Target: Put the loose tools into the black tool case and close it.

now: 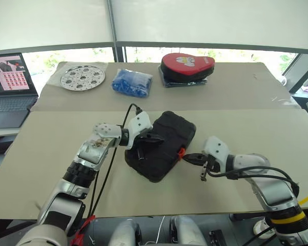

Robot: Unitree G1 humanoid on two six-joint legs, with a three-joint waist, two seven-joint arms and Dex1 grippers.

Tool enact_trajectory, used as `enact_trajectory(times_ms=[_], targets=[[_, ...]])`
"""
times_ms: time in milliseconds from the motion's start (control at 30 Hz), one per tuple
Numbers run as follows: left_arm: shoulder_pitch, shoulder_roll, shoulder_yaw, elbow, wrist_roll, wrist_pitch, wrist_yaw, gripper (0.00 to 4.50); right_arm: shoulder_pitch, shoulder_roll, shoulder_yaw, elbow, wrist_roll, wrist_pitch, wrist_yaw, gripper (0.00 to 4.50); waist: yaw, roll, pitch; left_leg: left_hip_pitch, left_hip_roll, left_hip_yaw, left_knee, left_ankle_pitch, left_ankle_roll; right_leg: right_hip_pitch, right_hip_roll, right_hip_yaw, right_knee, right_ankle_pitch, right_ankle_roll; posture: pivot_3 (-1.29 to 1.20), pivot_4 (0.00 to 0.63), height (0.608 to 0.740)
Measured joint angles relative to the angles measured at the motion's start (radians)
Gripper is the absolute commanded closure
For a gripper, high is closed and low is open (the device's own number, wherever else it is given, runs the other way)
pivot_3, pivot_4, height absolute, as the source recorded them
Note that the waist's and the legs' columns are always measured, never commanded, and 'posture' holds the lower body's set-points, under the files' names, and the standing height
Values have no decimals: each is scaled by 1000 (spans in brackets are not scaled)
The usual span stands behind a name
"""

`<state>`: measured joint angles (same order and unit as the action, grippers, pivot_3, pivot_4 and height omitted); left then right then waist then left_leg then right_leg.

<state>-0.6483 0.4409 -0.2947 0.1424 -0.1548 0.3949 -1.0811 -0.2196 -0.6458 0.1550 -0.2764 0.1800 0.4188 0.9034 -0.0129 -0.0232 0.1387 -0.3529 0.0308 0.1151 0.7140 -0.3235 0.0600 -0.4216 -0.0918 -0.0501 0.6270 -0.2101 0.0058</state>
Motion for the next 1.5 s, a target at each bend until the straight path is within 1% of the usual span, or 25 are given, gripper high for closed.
enact_trajectory(times_ms=[133, 367, 433, 800, 867, 900, 933, 967, 1000, 1100, 1167, 1233, 1267, 1300, 1400, 1500], targets=[[2, -12, -4, 2, 0, 0, -1, 4441, -19, 33, 14, 7, -3, 4, -4, 4392, -9, 0, 0, 1, 3, 0, -1, 1, -1, 0, 3, 2, 0, 2, -3, 0, 150, 740], [16, -5, -4, 1, 0, 0, -2, 4441, -26, 61, 32, 41, -10, 2, -6, 4392, -12, 0, -1, 6, 4, 0, -3, 1, -2, -1, 9, 8, 1, 1, -4, 0, 150, 740], [16, -5, -4, 0, 0, 0, -2, 4441, -40, 68, 40, 54, -12, 4, -2, 4392, -12, 0, -1, 6, 4, 0, -3, 1, -2, -1, 10, 9, 1, 3, -7, 0, 150, 740], [36, -3, 5, -16, -4, -7, 1, 4441, -75, 86, 59, 105, -39, 3, 1, 4392, -17, 0, -1, 6, 5, 1, -4, 1, -2, -3, 11, 10, 1, 4, -8, 0, 150, 740], [73, -3, 40, -44, -24, -32, -1, 3942, -59, 78, 45, 90, -32, -8, 6, 4500, -18, 0, -1, 4, 5, 1, -4, 1, -3, -4, 11, 10, 1, 4, -8, 0, 150, 740], [117, 0, 75, -75, -54, -62, -4, 3822, -29, 69, 15, 64, -6, -24, 12, 3909, -18, 1, -1, 3, 5, 1, -7, 1, -3, -6, 10, 11, 1, 3, -9, 0, 150, 740], [155, 7, 109, -102, -91, -81, -14, 3406, -6, 55, -19, 45, 21, -28, 20, 3734, -17, 1, -1, 3, 5, 1, -9, 3, -6, -7, 10, 10, 0, 3, -9, 0, 150, 740], [187, 26, 141, -121, -120, -95, -26, 3078, 14, 35, -53, 33, 42, -36, 30, 3425, -14, 1, -1, 1, 5, 0, -10, 4, -7, -8, 9, 10, 0, 3, -9, 0, 150, 740], [222, 53, 184, -149, -150, -108, -35, 2649, 39, 9, -97, 25, 64, -47, 46, 3039, -11, 1, -1, -1, 5, 0, -10, 4, -8, -11, 9, 10, 0, 3, -9, 0, 150, 740], [320, 140, 299, -192, -181, -116, -34, 1676, 100, -46, -183, 26, 87, -113, 85, 2025, -5, 1, 0, -3, 4, 1, -12, 5, -9, -15, 10, 10, -1, 3, -10, 0, 150, 740], [440, 194, 397, -247, -209, -133, -29, 979, 149, -65, -239, 54, 116, -224, 144, 1393, -2, 0, 1, -4, 4, 1, -15, 5, -9, -16, 9, 10, -2, 3, -10, 0, 150, 740], [501, 217, 449, -270, -209, -155, -18, 287, 163, -71, -267, 85, 135, -299, 190, 740, 2, -1, 2, -4, 3, 2, -15, 5, -9, -16, 9, 9, -3, 2, -9, 0, 150, 740], [548, 229, 476, -287, -199, -189, -5, 0, 165, -72, -278, 105, 149, -355, 222, 286, 5, -1, 2, -4, 3, 2, -15, 4, -8, -16, 8, 9, -3, 2, -9, 0, 150, 740], [631, 247, 527, -300, -184, -252, 2, 0, 166, -80, -295, 149, 161, -432, 268, 41, 5, -1, 2, -4, 3, 2, -15, 4, -7, -15, 8, 9, -4, 2, -9, 0, 150, 740], [795, 265, 621, -260, -156, -326, 19, 0, 187, -108, -358, 260, 192, -493, 327, 41, 7, -2, 3, -4, 3, 4, -17, 3, -6, -15, 6, 9, -7, 2, -9, 0, 150, 740], [887, 263, 677, -231, -145, -396, 39, 0, 181, -116, -376, 352, 196, -578, 376, 41, 14, -3, 4, -4, 3, 4, -18, 3, -5, -15, 3, 6, -9, 2, -9, 0, 150, 740]])
